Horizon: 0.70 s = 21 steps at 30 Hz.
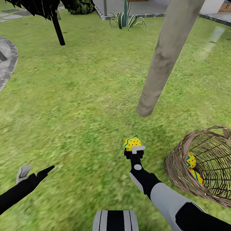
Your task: Take the three Easter eggs out of the wicker basket on the lawn in the garden, then place them on the lawn next to a single tree (choose any tree) so that all three eggs are next to the same tree and none are left in the basket.
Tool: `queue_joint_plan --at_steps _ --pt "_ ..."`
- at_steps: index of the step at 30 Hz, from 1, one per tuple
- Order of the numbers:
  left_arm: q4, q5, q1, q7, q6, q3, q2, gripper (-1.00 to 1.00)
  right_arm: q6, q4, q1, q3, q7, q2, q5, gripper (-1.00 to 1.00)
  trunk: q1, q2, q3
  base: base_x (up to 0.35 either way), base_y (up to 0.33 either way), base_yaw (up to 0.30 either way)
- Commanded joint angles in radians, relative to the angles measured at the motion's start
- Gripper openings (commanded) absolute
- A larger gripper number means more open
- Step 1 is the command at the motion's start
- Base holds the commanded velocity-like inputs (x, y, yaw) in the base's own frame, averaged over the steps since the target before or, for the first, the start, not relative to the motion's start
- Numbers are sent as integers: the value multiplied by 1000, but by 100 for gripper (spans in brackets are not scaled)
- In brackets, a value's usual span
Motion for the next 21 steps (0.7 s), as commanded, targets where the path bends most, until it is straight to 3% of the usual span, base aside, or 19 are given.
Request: queue_joint_plan --at_steps 1,2,21 --pt "0 -4 -1 -7 4 2 0 100 -6 1 -1 8 -6 -1 -11 -100 0 0 -1 0 0 0" --pt "0 -4 -1 -7 4 2 0 100 -6 0 -1 8 -6 -1 -11 100 0 0 -1 0 0 0" --pt "0 -4 -1 -7 4 24 2 100 -8 -9 -1 7 -7 -1 -11 100 -1 0 3 0 0 0"
